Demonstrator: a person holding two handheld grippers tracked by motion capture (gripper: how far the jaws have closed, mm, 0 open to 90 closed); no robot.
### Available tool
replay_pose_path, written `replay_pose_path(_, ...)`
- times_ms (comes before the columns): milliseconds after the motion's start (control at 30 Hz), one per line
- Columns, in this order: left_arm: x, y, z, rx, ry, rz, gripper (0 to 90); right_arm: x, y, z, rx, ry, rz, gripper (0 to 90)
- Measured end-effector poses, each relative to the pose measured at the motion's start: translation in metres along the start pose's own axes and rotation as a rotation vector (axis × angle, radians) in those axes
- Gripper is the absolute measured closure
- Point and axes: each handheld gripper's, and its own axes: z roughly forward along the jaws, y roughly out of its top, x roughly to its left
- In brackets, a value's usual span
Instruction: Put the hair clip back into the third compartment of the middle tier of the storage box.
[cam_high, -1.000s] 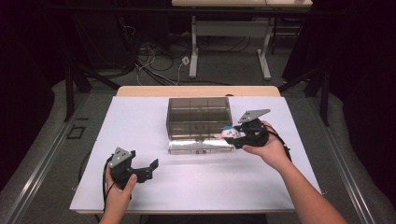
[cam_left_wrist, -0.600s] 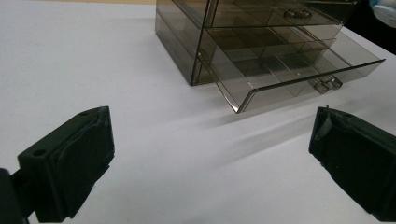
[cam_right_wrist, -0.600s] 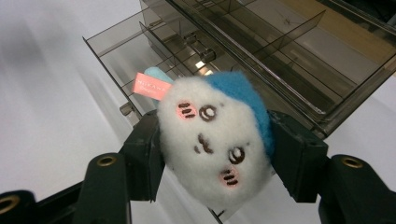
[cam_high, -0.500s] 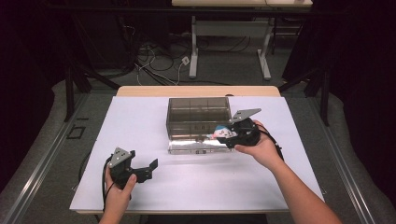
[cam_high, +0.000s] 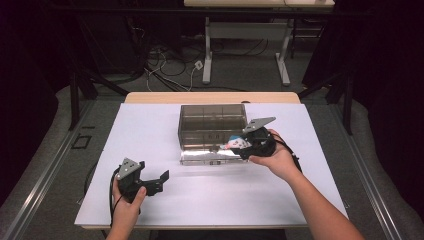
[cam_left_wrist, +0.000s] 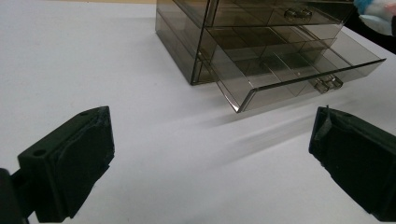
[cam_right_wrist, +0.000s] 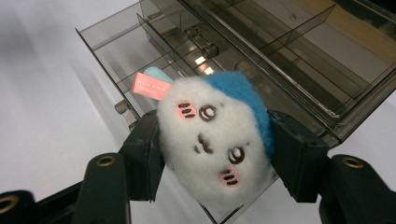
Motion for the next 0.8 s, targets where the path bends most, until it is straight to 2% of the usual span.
replay_pose_path(433,0.0,0.0,0.0,0.003,-0.001,-0.003,0.4,-0.003,-0.003,0.016,0.052,0.003,-0.005,39.8)
replay_pose_path(800,0.0,-0.001,0.0,0.003,-0.002,-0.003,0.4,-0.004,-0.005,0.024,0.091,0.028,0.006,39.4)
